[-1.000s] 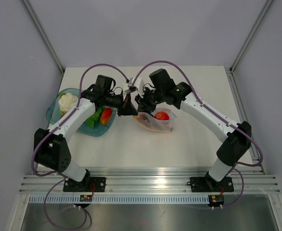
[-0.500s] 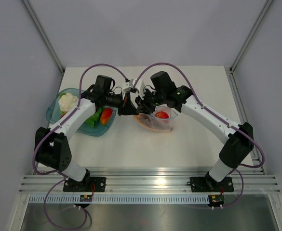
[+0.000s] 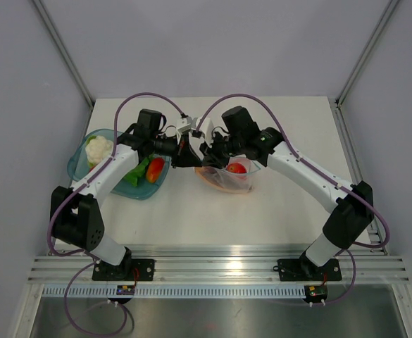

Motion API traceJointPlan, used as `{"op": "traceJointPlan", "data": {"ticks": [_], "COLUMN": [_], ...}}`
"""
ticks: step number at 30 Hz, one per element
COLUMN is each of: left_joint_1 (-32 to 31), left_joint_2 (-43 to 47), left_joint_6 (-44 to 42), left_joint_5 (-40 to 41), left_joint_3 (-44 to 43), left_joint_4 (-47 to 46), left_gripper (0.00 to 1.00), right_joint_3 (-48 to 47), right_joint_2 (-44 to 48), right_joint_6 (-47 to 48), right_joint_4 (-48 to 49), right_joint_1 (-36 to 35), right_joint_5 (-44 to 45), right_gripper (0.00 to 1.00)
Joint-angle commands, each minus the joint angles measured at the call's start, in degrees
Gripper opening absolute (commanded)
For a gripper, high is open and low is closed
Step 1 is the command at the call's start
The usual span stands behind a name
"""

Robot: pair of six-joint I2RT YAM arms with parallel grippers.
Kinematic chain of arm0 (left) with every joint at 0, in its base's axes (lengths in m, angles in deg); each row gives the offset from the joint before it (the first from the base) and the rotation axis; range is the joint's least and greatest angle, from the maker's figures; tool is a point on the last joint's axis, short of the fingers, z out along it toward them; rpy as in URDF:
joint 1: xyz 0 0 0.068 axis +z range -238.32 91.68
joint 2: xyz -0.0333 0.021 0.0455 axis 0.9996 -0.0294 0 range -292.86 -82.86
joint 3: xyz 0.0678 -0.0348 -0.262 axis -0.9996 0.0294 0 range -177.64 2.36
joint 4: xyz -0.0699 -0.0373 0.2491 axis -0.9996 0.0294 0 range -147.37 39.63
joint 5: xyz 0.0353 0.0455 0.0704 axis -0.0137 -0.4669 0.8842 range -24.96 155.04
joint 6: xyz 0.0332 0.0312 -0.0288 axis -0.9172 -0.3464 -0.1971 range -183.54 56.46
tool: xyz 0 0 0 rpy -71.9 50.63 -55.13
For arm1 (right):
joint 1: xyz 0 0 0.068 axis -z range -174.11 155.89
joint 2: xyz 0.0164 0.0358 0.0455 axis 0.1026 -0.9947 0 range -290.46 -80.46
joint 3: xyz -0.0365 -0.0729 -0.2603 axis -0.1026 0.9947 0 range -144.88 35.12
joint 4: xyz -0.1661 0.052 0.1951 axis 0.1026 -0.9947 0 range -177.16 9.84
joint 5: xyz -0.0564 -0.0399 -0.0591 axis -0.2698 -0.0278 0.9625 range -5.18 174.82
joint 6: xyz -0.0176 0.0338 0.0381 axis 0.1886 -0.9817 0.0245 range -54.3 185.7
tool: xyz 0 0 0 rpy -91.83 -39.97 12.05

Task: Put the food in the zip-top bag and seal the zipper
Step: Zip the zipper food storage bag at the center of the board.

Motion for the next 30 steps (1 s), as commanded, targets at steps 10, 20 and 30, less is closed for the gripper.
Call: {"op": "traceJointPlan", "data": {"ticks": [10,20,30], "left_joint_1": [0.44,2.28,5.53], "left_joint_2": [3.48,4.36,4.71], "left_joint_6": [-0.19,-0.45,0.86], "left_joint_5": [-1.91,-0.42,0.02], "left_joint_3": [0.84,1.64,0.50], "left_joint_4": [-3.12,-2.86,-3.12], "left_gripper": [0.00,0.00,0.00], "right_joint_3": [1.63,6.11,9.19], "right_joint_2": [3.71,8.02,11.62], "right_joint_6": [-2.81,-3.43,-3.78], "right_joint_4": [1.96,3.01,2.75], "right_joint_1": [-0.78,-0.69,1.33], "right_joint_5": [0.26,2.37,4.48], "right_gripper": [0.00,0.00,0.00]}}
